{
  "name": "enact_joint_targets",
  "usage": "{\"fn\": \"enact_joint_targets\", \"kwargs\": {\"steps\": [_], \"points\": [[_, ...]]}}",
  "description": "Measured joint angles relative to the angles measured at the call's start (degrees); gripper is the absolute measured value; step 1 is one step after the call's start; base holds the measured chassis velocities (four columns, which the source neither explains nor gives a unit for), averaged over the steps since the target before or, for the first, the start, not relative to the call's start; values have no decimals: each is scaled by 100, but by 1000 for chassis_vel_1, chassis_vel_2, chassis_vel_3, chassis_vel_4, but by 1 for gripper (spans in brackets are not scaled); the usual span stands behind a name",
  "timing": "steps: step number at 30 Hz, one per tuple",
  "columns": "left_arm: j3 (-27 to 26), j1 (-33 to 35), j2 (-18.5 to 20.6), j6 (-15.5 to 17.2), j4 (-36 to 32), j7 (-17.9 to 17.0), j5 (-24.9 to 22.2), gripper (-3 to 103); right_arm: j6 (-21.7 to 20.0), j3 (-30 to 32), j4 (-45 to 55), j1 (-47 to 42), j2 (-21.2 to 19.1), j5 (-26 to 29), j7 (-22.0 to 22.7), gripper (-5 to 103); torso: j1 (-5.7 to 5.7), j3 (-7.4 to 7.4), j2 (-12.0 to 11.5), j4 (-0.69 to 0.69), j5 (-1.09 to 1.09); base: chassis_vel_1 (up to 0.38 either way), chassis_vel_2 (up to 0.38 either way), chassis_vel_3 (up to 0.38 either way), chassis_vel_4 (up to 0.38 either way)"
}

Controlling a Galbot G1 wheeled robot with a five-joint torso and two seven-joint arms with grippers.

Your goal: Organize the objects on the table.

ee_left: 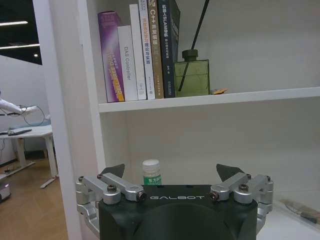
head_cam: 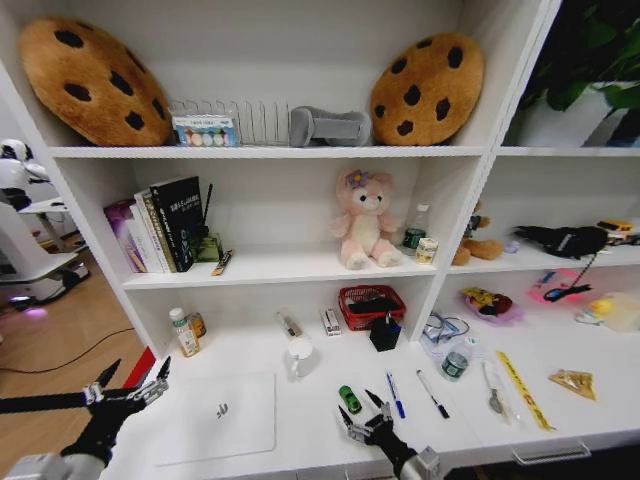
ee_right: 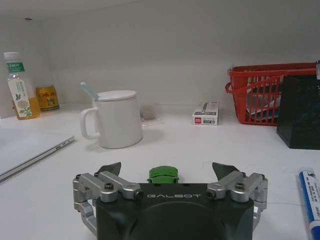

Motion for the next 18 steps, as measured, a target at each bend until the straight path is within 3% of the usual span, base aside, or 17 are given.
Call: {"fn": "enact_joint_targets", "kwargs": {"steps": [9, 18], "points": [[0, 0, 0, 0, 0, 0, 0, 100, -89, -251, -275, 348, -76, 186, 50, 100, 0, 0, 0, -1, 0, 0, 0, 0, 0], [0, 0, 0, 0, 0, 0, 0, 100, -171, -425, -381, 479, -23, 30, 173, 99, 0, 0, 0, -1, 0, 0, 0, 0, 0]]}}
